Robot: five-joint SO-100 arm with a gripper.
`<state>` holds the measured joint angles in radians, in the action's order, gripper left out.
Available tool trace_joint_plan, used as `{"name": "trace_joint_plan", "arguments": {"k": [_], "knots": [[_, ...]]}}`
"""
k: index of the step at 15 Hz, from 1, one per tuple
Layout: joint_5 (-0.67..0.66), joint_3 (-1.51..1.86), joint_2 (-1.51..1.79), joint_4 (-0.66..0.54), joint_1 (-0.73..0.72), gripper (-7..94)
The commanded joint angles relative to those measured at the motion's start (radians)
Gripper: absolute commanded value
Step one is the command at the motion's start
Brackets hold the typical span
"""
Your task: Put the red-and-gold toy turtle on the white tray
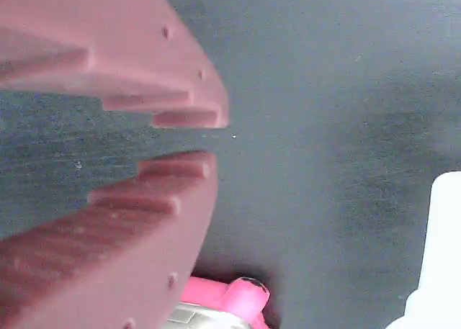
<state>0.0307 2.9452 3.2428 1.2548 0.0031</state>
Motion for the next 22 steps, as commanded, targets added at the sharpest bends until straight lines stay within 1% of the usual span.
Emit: {"name": "trace_joint_plan", "arguments": {"k": [1, 13, 17, 18, 19, 20, 21, 22], "knots": [[0.009, -0.020, 0.008, 0.011, -0.009, 0], [0.009, -0.020, 0.008, 0.011, -0.011, 0], [-0.015, -0.020, 0.005, 0.008, -0.040, 0], [-0.015, -0.025, -0.034, -0.017, -0.041, 0], [0.008, -0.038, -0.121, -0.067, -0.028, 0], [-0.009, -0.058, -0.244, -0.160, -0.011, 0], [-0.066, -0.103, -0.383, -0.236, 0.012, 0], [-0.101, -0.195, -0.528, -0.275, 0.044, 0]]}}
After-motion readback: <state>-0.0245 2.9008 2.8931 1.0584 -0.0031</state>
